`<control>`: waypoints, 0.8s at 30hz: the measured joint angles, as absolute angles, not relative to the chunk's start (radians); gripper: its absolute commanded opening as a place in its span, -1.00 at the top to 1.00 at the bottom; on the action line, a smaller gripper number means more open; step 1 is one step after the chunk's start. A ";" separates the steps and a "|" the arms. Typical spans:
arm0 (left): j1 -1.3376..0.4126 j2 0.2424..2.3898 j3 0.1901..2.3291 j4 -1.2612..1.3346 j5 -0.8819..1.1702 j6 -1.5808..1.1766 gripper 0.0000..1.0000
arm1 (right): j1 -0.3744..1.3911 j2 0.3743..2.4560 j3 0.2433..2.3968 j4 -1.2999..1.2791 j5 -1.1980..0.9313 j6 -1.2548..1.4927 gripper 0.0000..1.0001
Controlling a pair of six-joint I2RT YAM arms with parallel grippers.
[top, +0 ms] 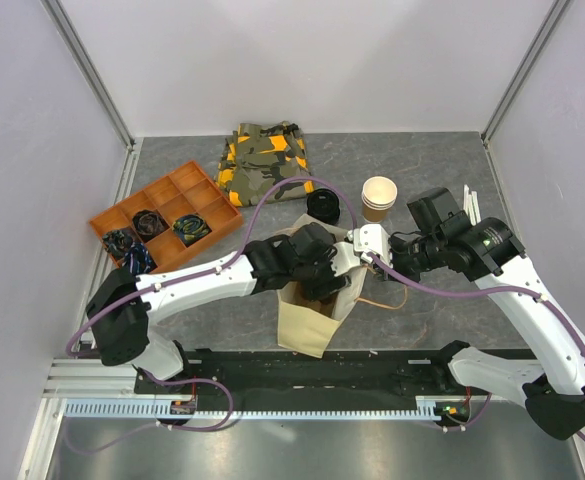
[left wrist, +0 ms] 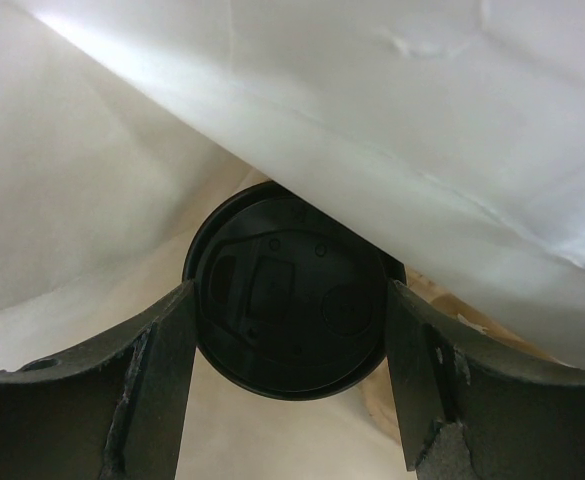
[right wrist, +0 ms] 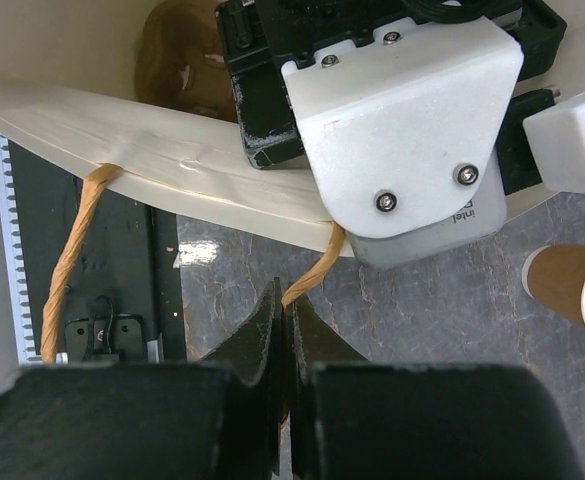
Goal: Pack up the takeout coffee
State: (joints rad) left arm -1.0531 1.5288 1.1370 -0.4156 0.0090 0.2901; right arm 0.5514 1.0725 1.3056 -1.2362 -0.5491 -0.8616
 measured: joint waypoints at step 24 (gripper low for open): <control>-1.051 1.551 1.213 -0.554 0.020 0.259 -0.99 | 0.541 1.073 1.305 -1.246 -0.554 -0.866 1.00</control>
